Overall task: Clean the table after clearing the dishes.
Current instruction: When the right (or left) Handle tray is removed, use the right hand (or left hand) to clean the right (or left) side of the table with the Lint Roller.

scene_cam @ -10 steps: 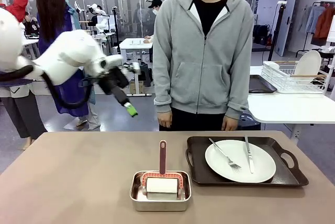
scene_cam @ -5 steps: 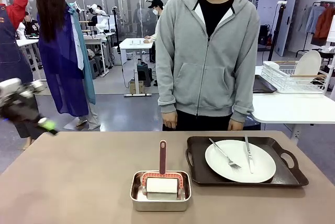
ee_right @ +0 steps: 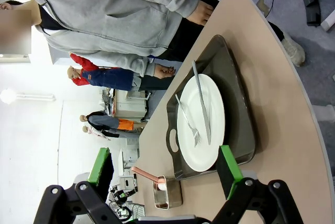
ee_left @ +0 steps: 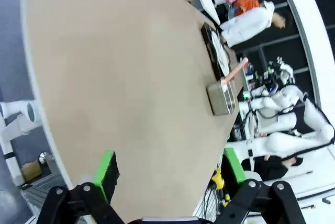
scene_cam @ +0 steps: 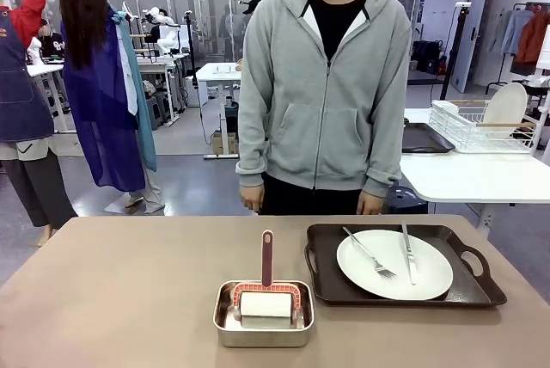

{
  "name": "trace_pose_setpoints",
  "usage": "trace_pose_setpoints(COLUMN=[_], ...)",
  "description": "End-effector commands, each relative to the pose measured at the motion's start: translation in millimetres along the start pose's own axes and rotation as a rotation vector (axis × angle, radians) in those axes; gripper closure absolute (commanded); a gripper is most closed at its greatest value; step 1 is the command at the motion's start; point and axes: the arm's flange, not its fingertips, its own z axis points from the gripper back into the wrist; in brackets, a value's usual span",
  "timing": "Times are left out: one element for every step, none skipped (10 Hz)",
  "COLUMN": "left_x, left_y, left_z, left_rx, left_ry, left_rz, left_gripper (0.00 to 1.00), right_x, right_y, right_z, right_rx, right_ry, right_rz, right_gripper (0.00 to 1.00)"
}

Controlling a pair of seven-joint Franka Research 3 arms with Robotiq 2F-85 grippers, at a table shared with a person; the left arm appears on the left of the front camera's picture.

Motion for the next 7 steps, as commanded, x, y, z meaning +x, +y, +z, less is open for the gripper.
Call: trace_pose_setpoints(left_x=[3,0,0,0,0,0,0], left_y=[13,0,0,0,0,0,0], left_z=[-9,0,0,0,0,0,0], left_rx=[-0.027,0.000,0.000,0.000,0.000,0.000,0.000], left_ry=[-0.125,0.000,0.000,0.000,0.000,0.000,0.000], left_rz=[-0.021,0.000,0.000,0.000,0.000,0.000,0.000], left_gripper=[0.00,0.00,0.00,0.00,0.00,0.00,0.00], right_x=[-1,-1,-1,-1,-1,-1,-1], right_y=[2,2,2,2,2,2,2], right_z=[1,1,1,1,1,1,1], right_rx=[0.006,0.006,0.006,0.006,0.006,0.006,0.006], right_ry=[-0.001,-0.001,-0.001,-0.001,-0.001,-0.001,-0.001], right_rz=[0.003,0.003,0.003,0.003,0.003,0.003,0.003], right_gripper=[0.00,0.00,0.00,0.00,0.00,0.00,0.00])
